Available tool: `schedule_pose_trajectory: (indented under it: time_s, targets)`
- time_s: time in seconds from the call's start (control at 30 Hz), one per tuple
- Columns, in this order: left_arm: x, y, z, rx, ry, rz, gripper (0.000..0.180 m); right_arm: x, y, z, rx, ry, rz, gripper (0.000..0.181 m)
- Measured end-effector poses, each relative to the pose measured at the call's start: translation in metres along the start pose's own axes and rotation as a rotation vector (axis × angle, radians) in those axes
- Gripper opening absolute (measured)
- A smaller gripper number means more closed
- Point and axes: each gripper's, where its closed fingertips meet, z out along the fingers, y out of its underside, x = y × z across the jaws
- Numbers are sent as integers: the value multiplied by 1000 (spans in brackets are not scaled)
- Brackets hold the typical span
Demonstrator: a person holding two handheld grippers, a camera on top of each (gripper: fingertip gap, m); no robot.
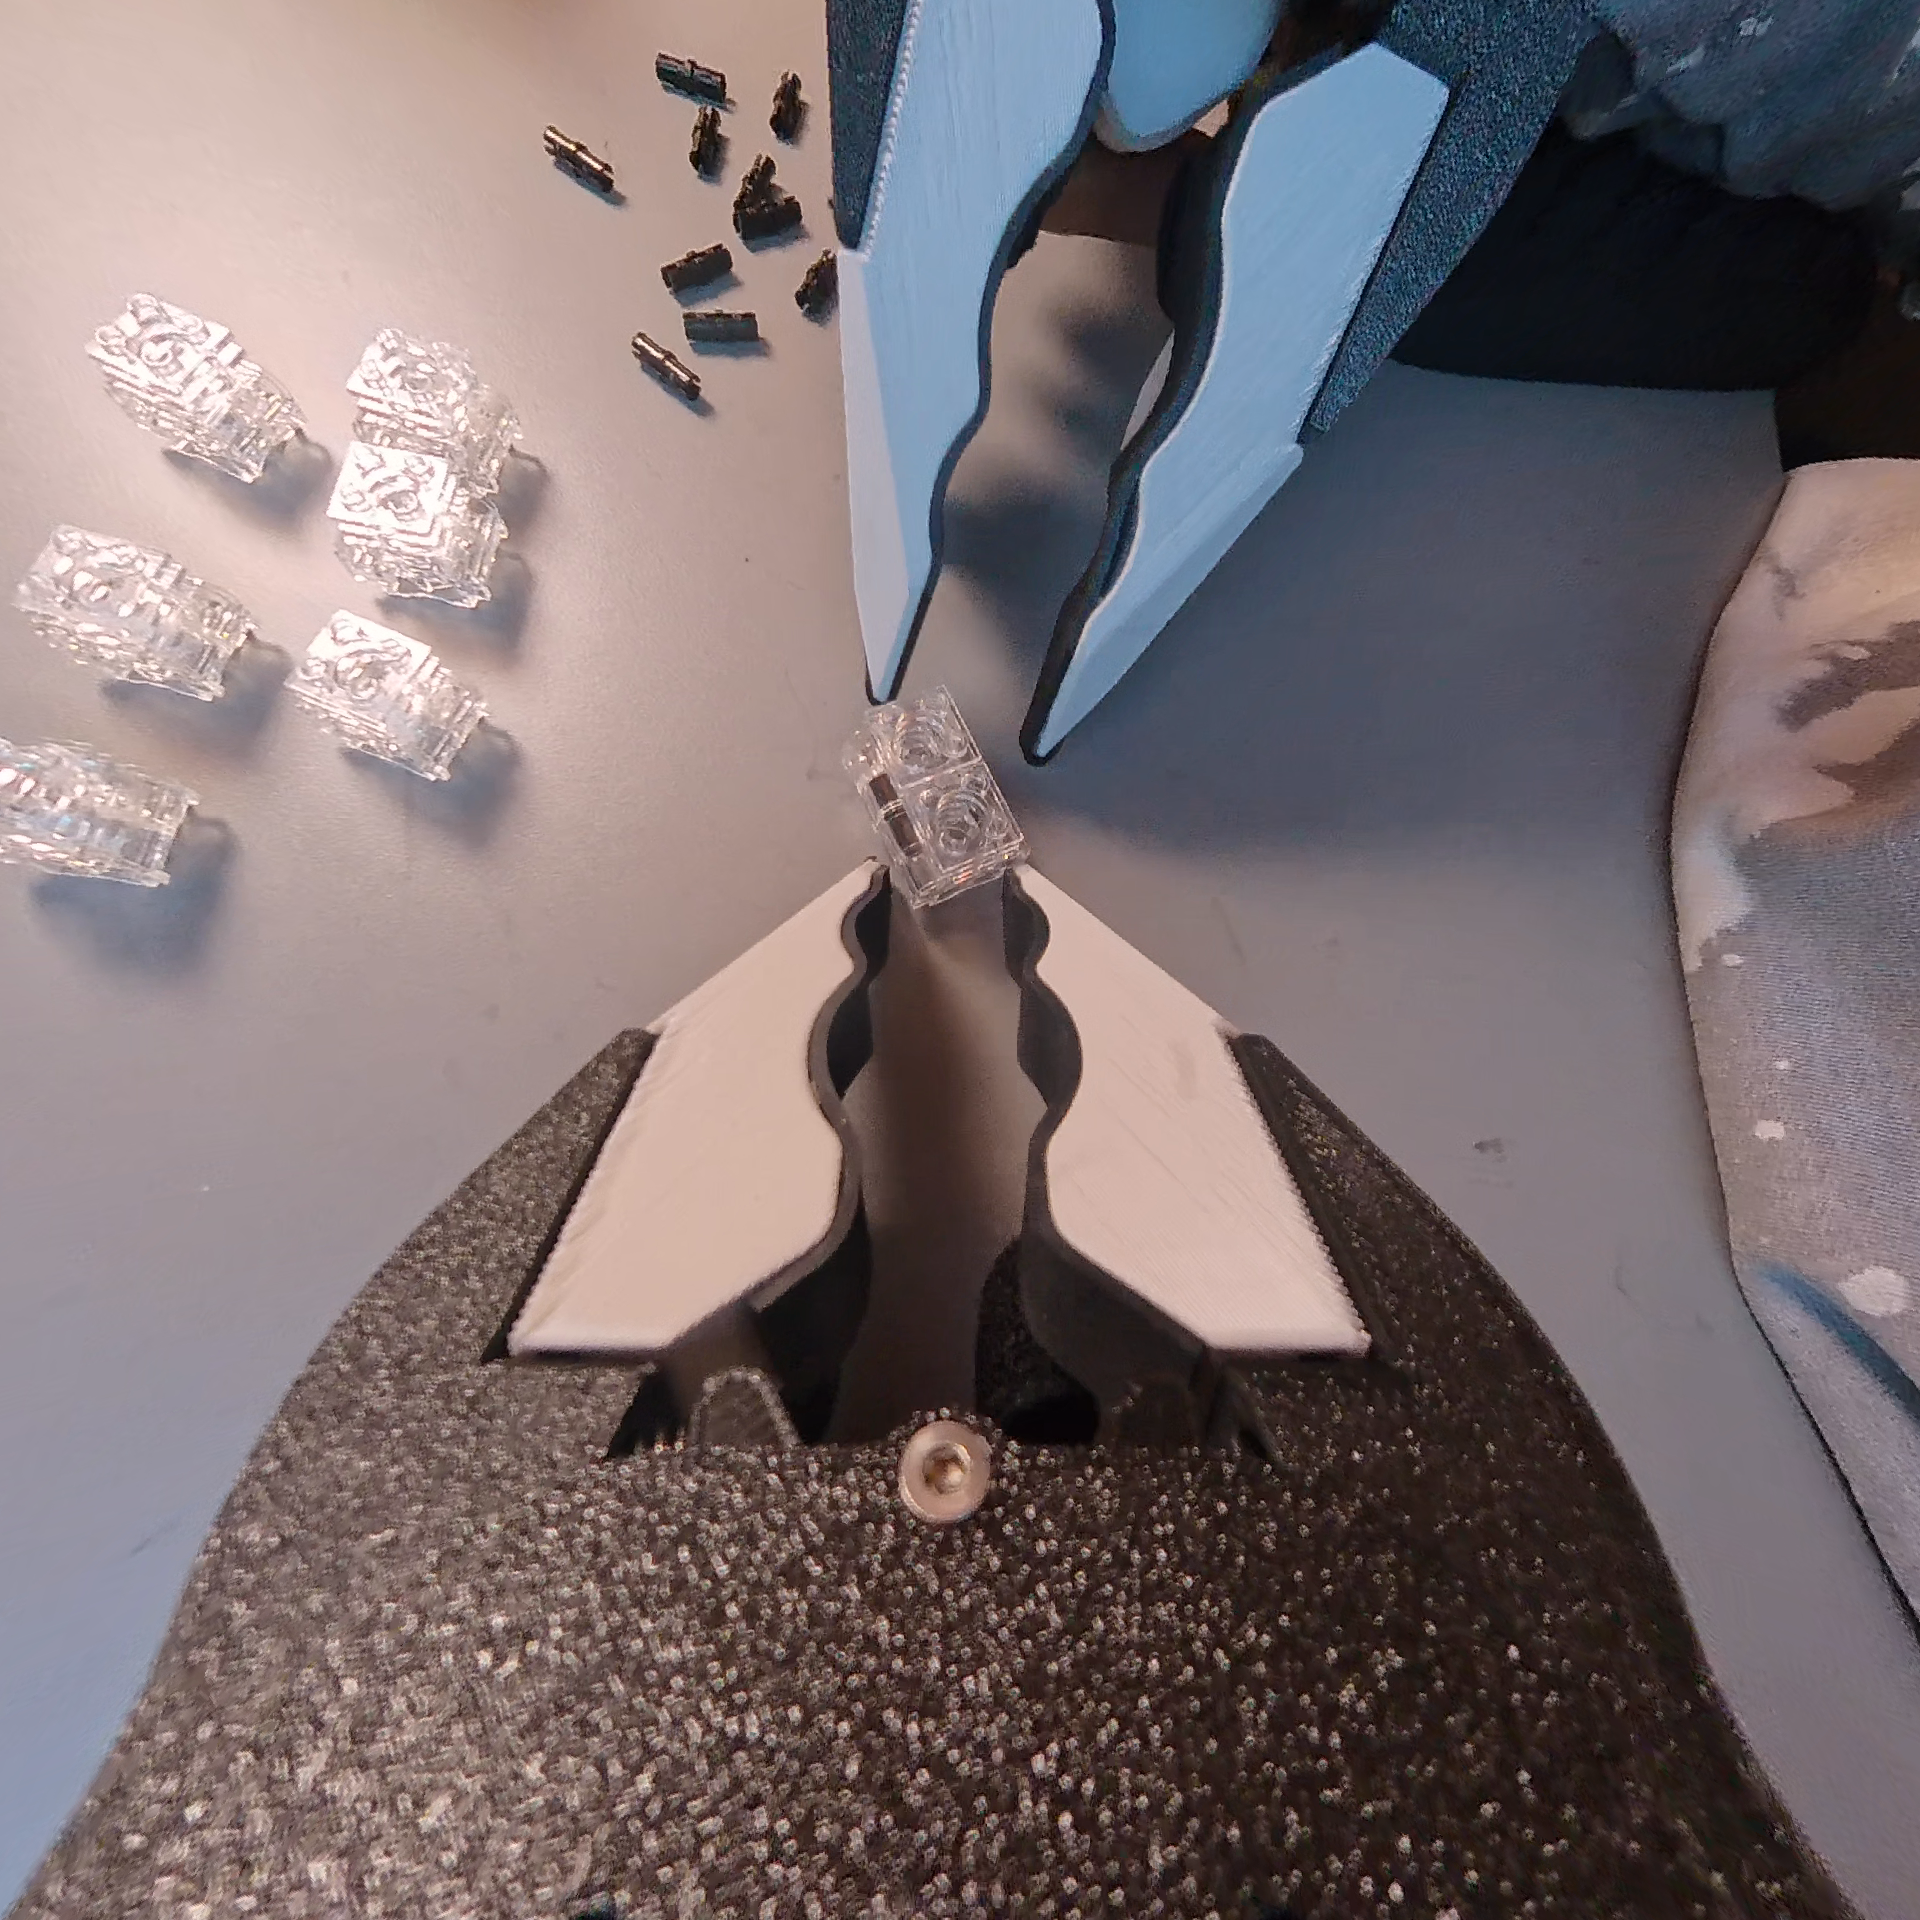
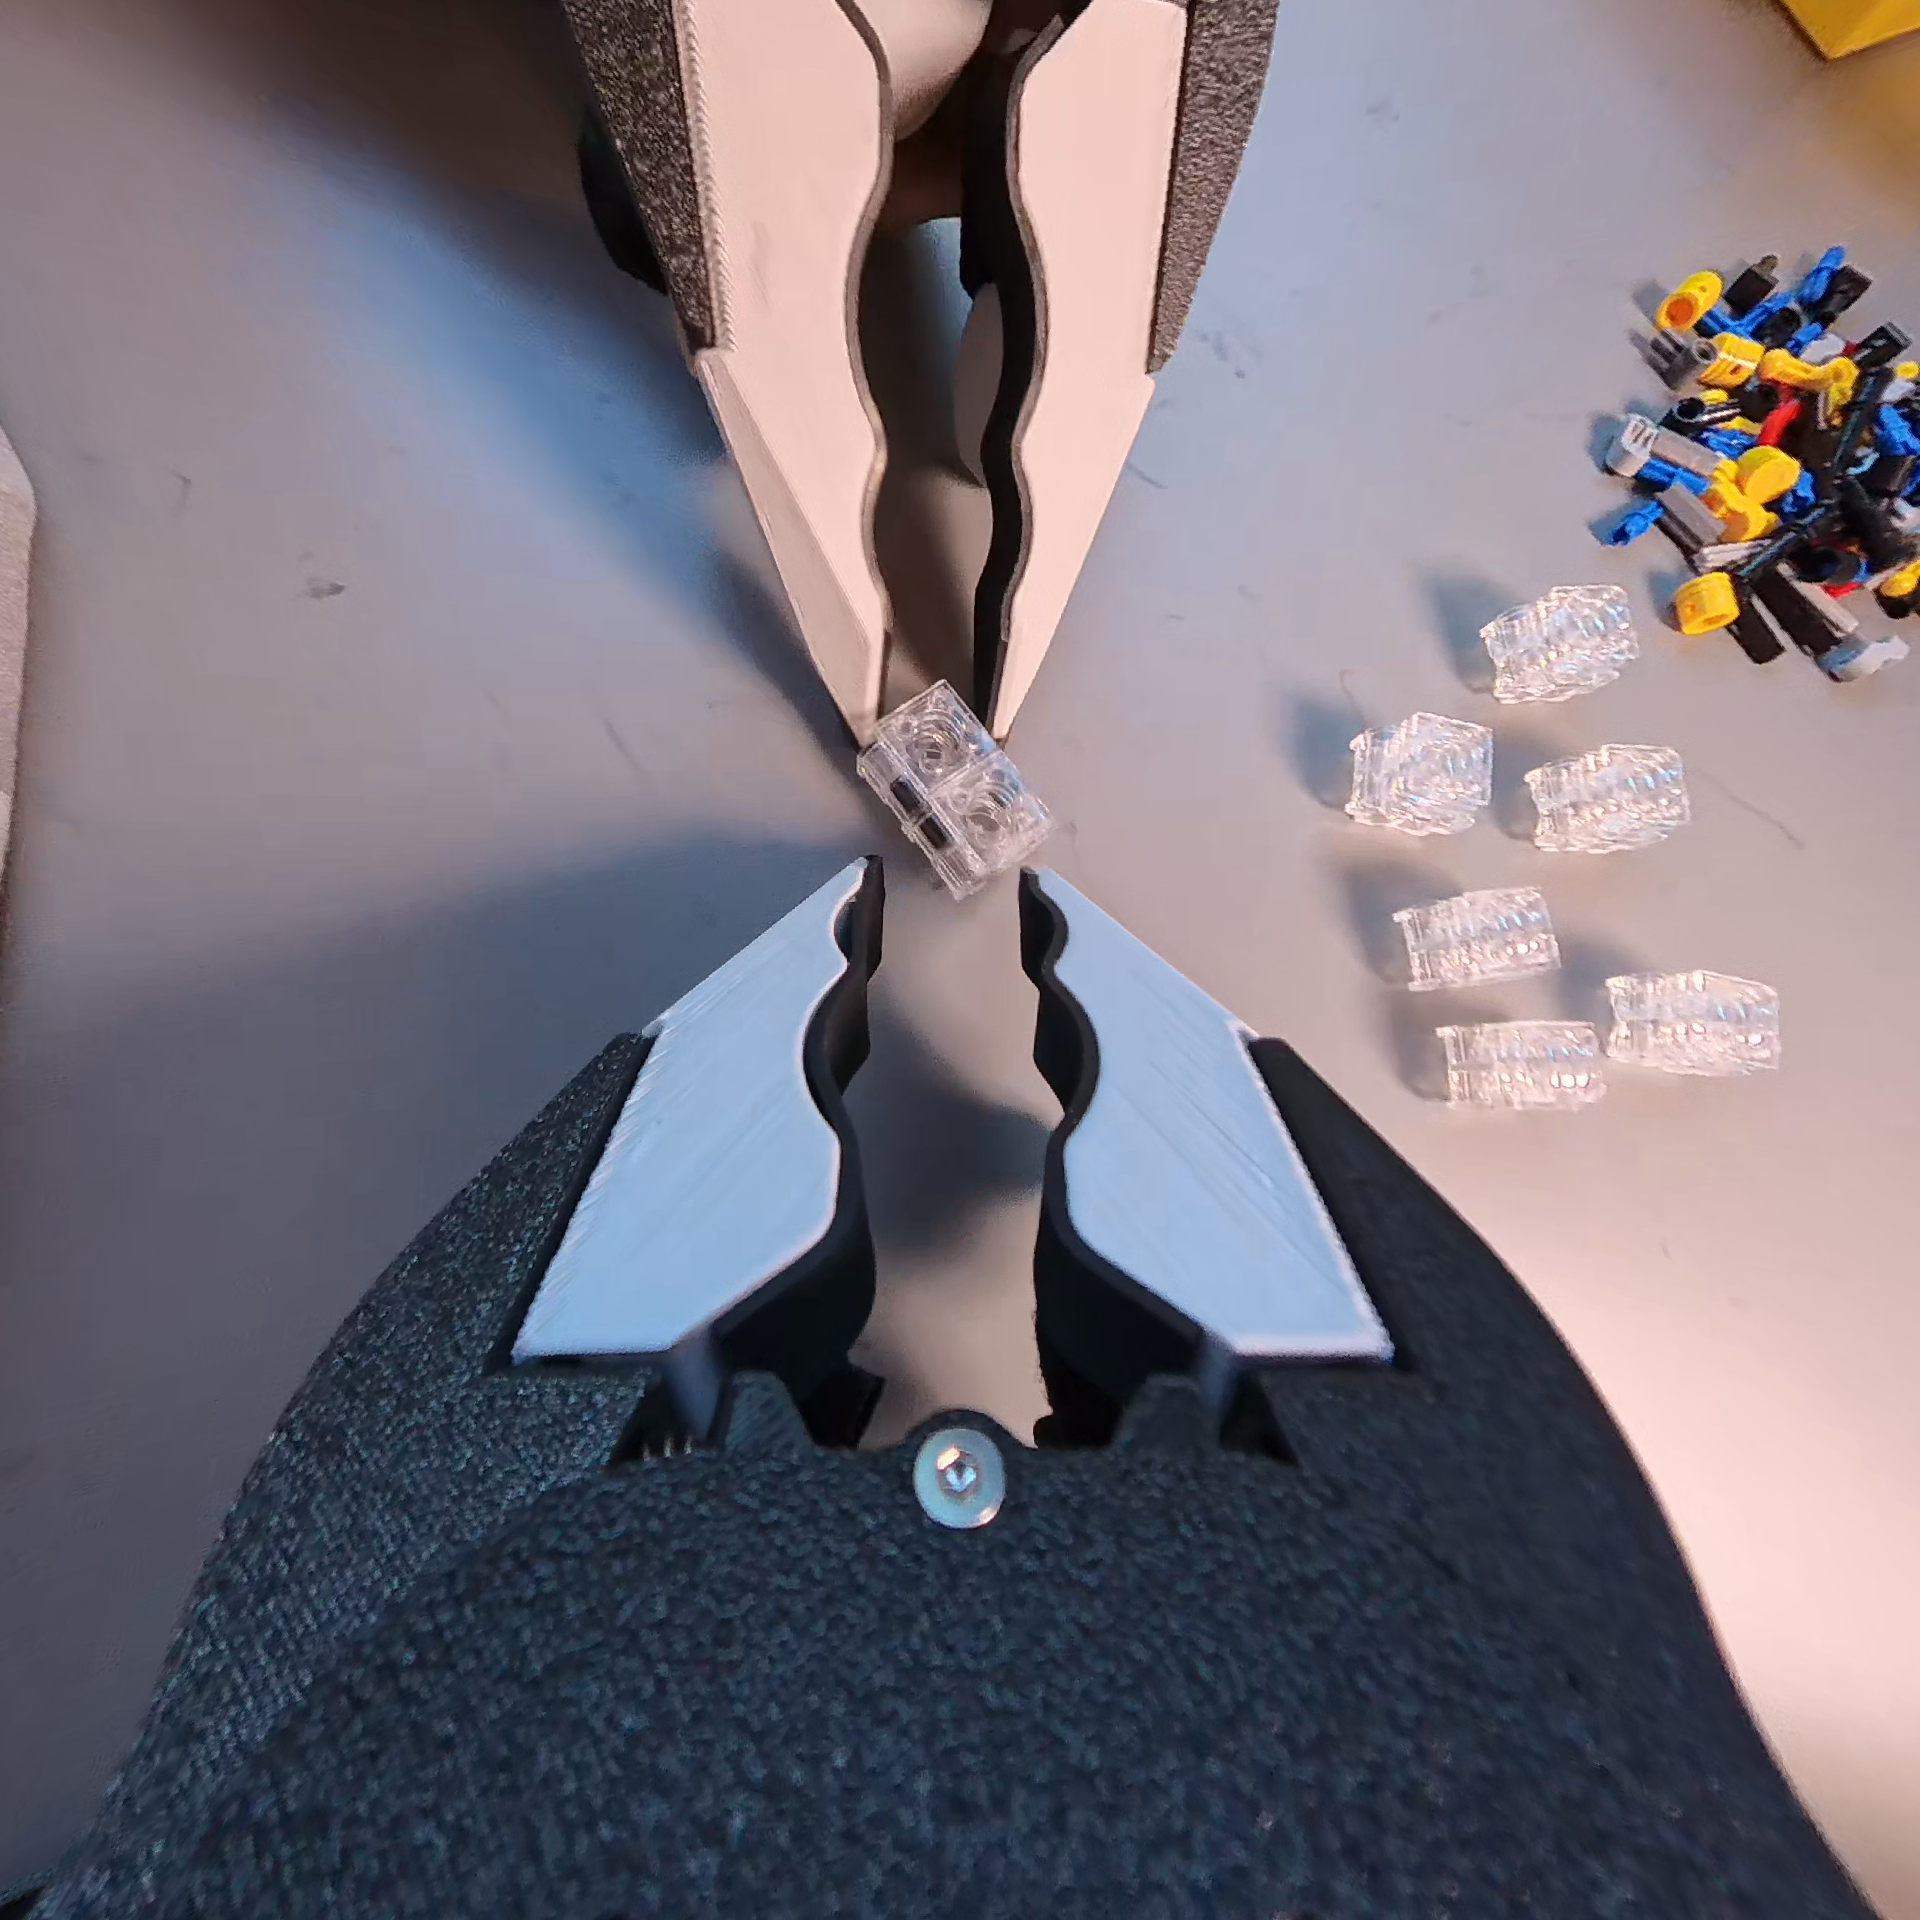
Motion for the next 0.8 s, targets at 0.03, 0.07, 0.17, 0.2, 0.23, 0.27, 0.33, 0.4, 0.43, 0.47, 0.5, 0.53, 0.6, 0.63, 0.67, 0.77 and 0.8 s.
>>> schedule_pose_trajectory:
  time_s: [0.03,0.07,0.17,0.2,0.23,0.27,0.33,0.4,0.43,0.47,0.5,0.53,0.6,0.63,0.67,0.77,0.8]
  targets:
    - [-1,0,0,0,-7,5,18,-1,-2,2,4,-3,-2,25]
    - [-1,0,1,1,-9,9,17,-1,-3,3,6,5,-2,27]
    - [-1,-1,1,3,-19,16,16,1,-4,6,10,25,-6,28]
    - [-1,-1,1,2,-23,18,16,2,-4,6,13,28,-2,28]
    - [-2,0,1,1,-24,19,16,2,-4,6,14,30,1,28]
    - [-2,0,1,0,-25,18,15,2,-4,7,14,33,3,29]
    - [-2,0,1,1,-23,17,15,2,-5,9,12,34,1,32]
    - [-1,0,0,3,-15,10,15,2,-6,9,15,37,9,34]
    - [-2,0,0,4,-13,6,15,2,-6,10,19,36,14,36]
    - [-2,0,0,6,-13,5,16,2,-7,10,22,39,20,36]
    - [-2,0,0,7,-14,5,15,3,-8,11,24,41,28,37]
    - [-3,0,0,6,-20,9,15,2,-9,12,24,41,34,36]
    - [-6,0,-1,4,-38,14,15,5,-10,14,16,65,47,36]
    - [-8,0,-2,6,-50,12,15,8,-10,14,10,77,56,36]
    - [-11,0,-2,6,-58,7,15,9,-9,14,6,85,67,36]
    - [-18,-2,-6,24,-85,-9,17,22,-6,12,-8,154,119,36]
    - [-19,-4,-8,38,-91,-14,19,28,-3,11,-11,181,146,36]
